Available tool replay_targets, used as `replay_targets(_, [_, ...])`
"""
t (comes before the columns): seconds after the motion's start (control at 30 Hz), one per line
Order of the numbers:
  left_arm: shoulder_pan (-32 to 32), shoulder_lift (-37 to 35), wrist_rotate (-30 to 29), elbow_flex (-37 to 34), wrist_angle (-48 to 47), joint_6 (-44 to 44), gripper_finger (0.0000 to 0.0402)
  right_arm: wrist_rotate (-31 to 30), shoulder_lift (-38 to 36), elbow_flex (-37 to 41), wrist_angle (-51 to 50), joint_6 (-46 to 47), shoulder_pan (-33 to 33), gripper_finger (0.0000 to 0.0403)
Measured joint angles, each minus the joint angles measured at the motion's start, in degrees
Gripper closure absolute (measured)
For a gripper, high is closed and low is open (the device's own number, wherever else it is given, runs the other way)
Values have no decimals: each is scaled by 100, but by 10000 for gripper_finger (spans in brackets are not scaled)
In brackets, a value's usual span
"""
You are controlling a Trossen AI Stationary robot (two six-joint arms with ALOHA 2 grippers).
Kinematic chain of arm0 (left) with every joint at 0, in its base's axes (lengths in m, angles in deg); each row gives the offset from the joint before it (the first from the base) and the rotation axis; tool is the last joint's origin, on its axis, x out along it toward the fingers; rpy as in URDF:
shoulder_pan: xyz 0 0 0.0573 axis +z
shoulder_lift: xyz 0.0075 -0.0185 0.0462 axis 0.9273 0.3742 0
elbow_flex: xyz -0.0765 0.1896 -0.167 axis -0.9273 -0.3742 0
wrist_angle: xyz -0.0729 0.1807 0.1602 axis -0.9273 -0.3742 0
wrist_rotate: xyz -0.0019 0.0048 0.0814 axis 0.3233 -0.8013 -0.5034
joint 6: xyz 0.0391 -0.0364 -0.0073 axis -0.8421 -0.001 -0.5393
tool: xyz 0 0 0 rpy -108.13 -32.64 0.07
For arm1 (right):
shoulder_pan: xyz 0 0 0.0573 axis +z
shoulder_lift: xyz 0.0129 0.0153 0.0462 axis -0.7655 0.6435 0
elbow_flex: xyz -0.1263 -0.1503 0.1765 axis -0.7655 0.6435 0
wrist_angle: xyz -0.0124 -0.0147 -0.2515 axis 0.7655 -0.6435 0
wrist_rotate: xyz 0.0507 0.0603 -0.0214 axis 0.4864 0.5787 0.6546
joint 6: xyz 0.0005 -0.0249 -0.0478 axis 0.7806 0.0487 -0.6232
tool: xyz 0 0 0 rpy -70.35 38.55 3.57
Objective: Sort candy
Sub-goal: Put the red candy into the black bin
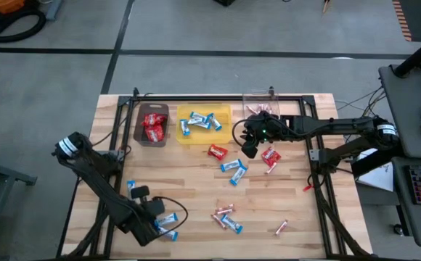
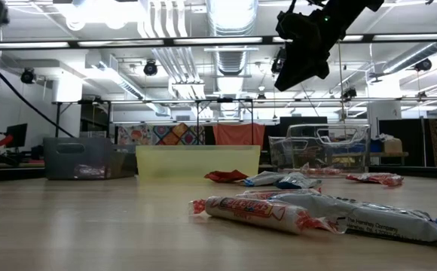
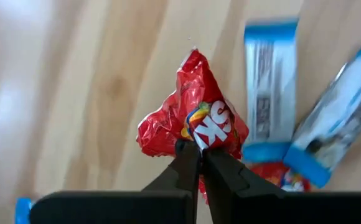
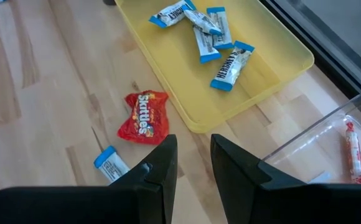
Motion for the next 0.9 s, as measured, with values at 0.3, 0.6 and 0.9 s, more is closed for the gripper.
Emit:
replay_targets(0.3, [85,-976,-2196,0,635,-1076,402,58,-1,217,594,-705,280,312])
replay_targets(0.6, [703,-1623,-3165,-11,2778,-4778,401,1103,0,502,1977,-1786,787,312])
replay_targets(0.9, [1600,-1680,-2019,-201,3930,-7033,401,1213,0,505,2326,-2131,1220,312])
